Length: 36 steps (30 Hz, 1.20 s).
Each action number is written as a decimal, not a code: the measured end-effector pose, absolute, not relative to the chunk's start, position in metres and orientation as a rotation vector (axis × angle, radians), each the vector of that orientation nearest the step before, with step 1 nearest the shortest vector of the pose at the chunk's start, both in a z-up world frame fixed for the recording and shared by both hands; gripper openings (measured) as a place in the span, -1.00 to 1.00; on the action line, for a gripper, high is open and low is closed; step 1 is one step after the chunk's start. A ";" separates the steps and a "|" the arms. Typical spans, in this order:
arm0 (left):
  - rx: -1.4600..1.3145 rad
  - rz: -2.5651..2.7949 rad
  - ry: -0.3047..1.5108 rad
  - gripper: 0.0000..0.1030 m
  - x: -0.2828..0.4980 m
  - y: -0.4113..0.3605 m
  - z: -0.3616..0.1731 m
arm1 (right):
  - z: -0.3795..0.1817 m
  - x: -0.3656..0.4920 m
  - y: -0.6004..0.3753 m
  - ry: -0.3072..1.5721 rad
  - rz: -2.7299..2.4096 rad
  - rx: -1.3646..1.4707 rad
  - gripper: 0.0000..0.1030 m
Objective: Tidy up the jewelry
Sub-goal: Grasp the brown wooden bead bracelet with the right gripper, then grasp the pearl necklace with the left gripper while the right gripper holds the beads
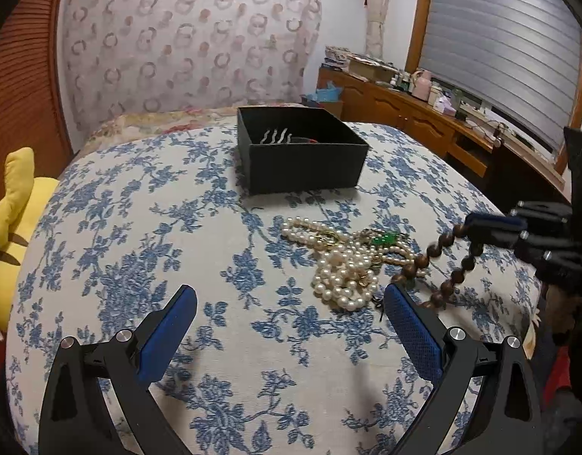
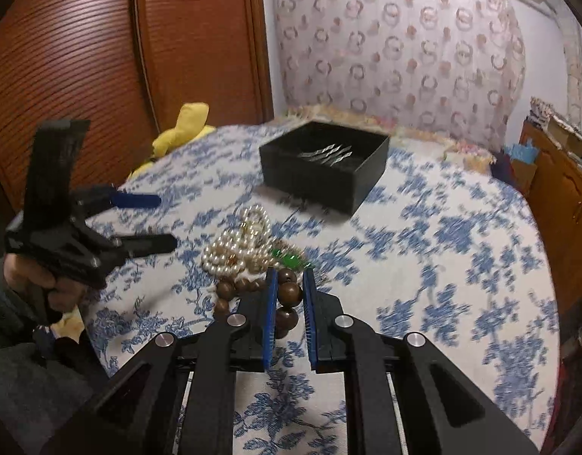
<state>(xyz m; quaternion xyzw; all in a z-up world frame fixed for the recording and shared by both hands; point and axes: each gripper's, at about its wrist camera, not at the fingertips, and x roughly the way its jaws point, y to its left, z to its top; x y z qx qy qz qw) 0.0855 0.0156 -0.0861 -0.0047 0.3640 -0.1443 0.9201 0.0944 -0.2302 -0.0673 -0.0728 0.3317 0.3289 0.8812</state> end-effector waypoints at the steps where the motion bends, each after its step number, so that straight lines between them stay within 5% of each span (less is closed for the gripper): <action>1: -0.007 -0.310 0.750 0.70 0.086 0.013 -0.086 | -0.064 0.094 -0.233 0.682 0.679 -0.153 -0.71; 10: 0.045 -0.393 0.795 -0.18 0.095 -0.014 -0.091 | -0.055 0.093 -0.252 0.654 0.639 -0.136 -0.71; 16: 0.085 -0.397 0.809 -0.48 0.105 -0.023 -0.094 | -0.063 0.093 -0.251 0.667 0.639 -0.130 -0.71; 28: 0.149 -0.364 0.830 -0.63 0.112 -0.030 -0.102 | -0.068 0.094 -0.253 0.680 0.637 -0.116 -0.71; 30: 0.161 -0.360 0.821 -0.88 0.111 -0.030 -0.101 | -0.069 0.095 -0.253 0.682 0.637 -0.115 -0.71; 36: 0.127 -0.369 0.793 -0.88 0.104 -0.025 -0.094 | -0.069 0.095 -0.253 0.681 0.639 -0.115 -0.71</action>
